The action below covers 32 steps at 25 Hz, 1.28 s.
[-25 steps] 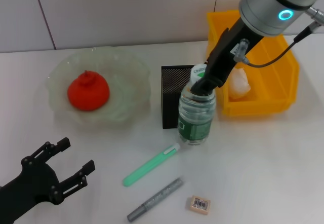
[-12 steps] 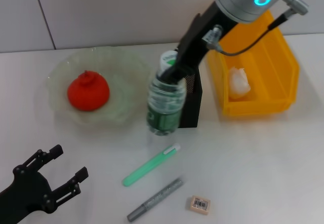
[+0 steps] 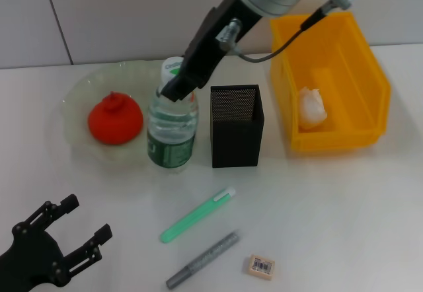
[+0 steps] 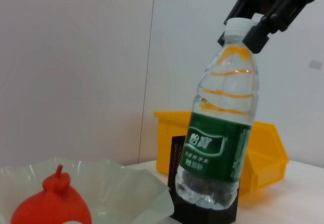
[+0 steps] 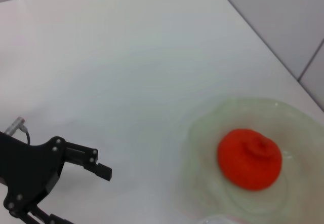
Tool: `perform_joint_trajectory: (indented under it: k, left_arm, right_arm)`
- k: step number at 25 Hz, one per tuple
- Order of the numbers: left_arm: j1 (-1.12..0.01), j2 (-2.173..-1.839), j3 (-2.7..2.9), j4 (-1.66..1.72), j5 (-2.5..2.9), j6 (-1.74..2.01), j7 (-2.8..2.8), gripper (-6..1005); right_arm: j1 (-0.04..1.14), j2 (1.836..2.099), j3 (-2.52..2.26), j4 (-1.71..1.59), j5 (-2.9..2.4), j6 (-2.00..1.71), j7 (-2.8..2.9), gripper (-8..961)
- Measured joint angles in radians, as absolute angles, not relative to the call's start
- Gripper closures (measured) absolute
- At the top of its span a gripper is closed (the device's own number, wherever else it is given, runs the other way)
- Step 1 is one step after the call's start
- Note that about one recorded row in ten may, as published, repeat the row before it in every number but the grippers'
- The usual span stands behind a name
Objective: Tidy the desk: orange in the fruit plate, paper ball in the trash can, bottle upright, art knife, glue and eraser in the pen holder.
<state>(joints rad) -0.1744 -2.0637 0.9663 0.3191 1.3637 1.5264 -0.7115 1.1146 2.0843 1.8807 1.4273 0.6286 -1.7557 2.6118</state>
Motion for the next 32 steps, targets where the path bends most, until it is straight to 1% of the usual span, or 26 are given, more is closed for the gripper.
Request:
perform_joint_trajectory:
  k: [8,32]
  left_arm:
    - [-0.163,-2.064,0.966,0.318,1.364,1.538,-0.711,173]
    - [-0.135,-2.064,0.964,0.322,1.365,1.561,-0.710,173]
  right_arm:
    - [1.190,2.087,1.834,1.308,0.641,-1.683,2.615,528]
    - [1.278,2.089,1.737,1.115,0.711,-1.549,2.603,527]
